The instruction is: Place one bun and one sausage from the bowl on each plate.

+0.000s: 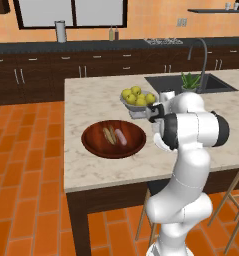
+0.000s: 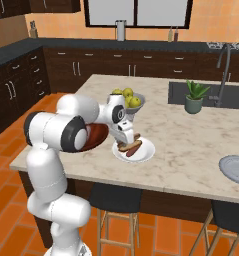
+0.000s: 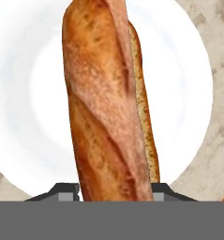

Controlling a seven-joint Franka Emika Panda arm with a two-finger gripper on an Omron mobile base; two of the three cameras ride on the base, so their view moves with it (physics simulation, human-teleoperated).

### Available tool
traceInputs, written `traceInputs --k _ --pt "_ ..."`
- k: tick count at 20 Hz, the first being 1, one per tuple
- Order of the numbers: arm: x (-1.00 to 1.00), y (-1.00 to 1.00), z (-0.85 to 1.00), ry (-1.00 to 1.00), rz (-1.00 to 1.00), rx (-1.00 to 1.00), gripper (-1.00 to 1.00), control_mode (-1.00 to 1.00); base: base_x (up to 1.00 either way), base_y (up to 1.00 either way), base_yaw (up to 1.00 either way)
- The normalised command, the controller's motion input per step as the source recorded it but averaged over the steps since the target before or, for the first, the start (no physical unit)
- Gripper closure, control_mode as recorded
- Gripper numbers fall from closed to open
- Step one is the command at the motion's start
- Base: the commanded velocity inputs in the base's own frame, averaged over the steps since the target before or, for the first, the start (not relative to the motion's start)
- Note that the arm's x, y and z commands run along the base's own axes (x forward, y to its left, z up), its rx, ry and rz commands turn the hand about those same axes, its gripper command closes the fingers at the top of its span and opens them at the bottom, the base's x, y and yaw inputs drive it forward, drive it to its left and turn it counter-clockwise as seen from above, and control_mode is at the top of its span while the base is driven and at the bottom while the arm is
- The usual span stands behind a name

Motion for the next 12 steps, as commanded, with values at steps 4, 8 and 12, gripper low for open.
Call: traceInputs --k 4,8,12 --pt "0.42 -0.02 0.04 -0.25 0.0 0.0 -1.0 -1.0 0.0 0.0 0.0" --pt "-0.11 0.0 0.46 -0.27 0.04 0.01 -1.0 -1.0 0.0 0.0 0.0" --pt "-0.85 0.58 0.83 -0.11 0.34 0.0 -1.0 -1.0 0.0 0.0 0.0"
